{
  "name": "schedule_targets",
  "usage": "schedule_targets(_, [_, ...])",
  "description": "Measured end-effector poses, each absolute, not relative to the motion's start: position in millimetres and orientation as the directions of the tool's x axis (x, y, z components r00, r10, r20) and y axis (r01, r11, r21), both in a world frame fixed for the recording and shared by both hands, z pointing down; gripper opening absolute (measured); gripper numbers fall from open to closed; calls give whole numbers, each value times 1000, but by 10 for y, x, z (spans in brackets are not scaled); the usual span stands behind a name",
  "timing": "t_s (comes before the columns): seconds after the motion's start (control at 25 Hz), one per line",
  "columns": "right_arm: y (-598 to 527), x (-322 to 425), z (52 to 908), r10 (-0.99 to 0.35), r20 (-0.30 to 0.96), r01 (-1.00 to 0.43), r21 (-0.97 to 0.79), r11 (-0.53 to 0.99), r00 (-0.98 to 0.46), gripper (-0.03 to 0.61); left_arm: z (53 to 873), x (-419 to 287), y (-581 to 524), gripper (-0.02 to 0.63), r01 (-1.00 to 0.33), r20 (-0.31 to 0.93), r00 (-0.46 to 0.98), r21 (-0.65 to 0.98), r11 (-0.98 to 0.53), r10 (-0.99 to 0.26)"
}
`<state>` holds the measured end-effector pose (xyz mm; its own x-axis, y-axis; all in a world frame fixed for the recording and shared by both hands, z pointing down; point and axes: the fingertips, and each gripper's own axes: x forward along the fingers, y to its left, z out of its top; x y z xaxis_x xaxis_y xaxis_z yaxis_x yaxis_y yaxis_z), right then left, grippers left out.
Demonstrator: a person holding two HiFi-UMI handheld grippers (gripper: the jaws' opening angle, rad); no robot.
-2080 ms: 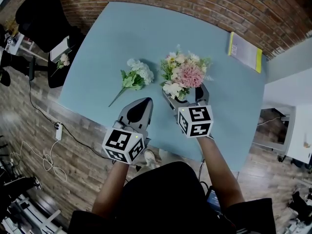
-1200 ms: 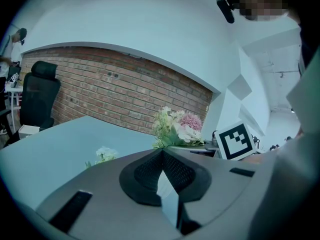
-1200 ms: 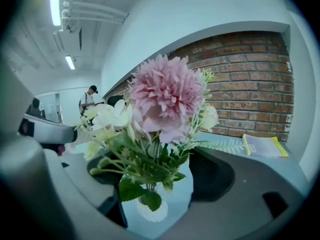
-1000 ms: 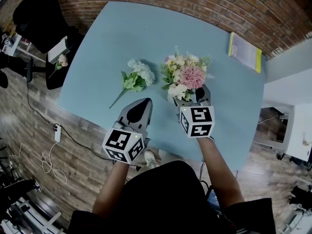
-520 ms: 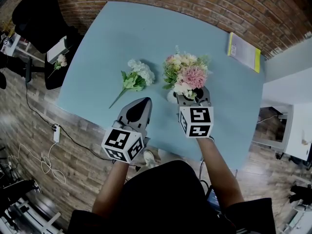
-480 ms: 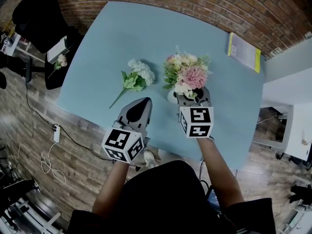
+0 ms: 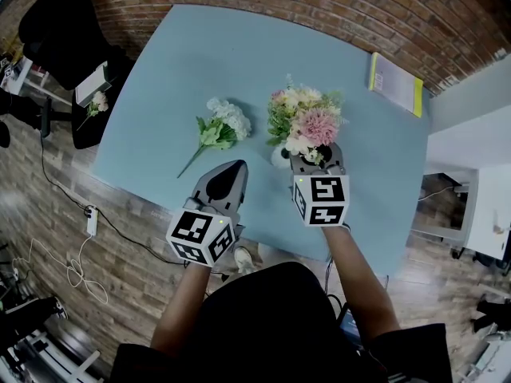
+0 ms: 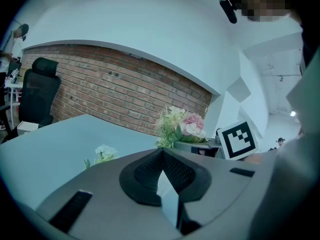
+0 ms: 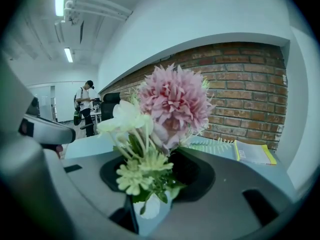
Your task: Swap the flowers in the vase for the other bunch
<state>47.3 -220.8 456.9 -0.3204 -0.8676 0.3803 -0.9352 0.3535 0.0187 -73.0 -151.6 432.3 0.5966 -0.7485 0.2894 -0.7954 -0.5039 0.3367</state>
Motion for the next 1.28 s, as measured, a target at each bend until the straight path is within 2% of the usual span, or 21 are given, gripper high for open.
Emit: schedule_targets(1.28, [-1799,549,3546,-942,174,-953,56,299,-285,169,3925,-657,-1122,3,-756,190,642,321,-571,-743])
